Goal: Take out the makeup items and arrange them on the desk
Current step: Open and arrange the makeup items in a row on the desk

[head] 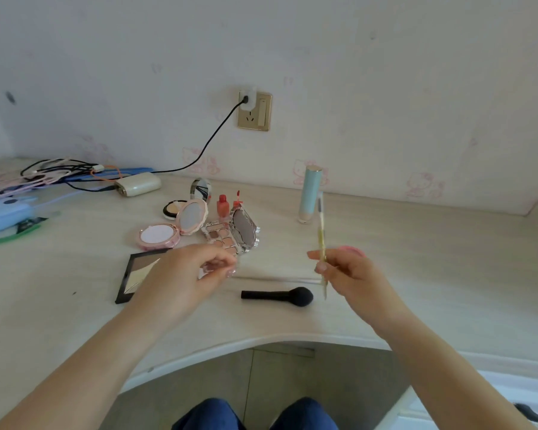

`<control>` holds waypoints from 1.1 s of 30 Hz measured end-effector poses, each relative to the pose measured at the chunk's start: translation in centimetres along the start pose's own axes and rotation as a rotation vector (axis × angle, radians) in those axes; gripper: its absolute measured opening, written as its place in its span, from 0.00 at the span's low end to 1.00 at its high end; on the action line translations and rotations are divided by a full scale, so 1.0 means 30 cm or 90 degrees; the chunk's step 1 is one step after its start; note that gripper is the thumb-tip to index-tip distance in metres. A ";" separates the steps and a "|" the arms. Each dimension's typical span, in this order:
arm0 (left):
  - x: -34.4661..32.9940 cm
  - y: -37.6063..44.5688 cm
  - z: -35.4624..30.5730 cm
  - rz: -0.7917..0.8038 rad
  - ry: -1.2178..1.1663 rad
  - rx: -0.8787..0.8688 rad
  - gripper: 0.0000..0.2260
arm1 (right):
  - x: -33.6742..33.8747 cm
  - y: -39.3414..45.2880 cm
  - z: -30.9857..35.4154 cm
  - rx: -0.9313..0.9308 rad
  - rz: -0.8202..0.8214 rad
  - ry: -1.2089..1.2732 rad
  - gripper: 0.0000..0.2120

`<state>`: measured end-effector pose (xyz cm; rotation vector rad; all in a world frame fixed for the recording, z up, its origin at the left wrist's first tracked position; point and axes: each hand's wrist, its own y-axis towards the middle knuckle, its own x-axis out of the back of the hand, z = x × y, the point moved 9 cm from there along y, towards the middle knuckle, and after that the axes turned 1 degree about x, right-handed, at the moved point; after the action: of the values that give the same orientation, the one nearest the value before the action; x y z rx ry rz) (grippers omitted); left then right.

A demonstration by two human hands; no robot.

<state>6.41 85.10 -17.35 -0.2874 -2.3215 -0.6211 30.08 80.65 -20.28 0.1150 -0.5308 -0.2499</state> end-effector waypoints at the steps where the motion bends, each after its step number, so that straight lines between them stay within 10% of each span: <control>1: -0.018 -0.015 0.011 0.021 0.016 0.009 0.08 | -0.019 -0.006 0.020 0.044 0.009 -0.075 0.09; 8: -0.154 -0.123 0.033 0.157 0.096 -0.020 0.09 | -0.131 -0.054 0.022 0.189 0.047 -0.294 0.09; 33: -0.240 -0.011 0.036 0.054 0.189 -0.097 0.07 | -0.167 -0.034 -0.003 0.264 -0.058 -0.409 0.08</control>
<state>10.88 85.16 -23.09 -0.3371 -1.9720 -0.7471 25.74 81.00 -22.97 0.4720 -1.2153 -0.2620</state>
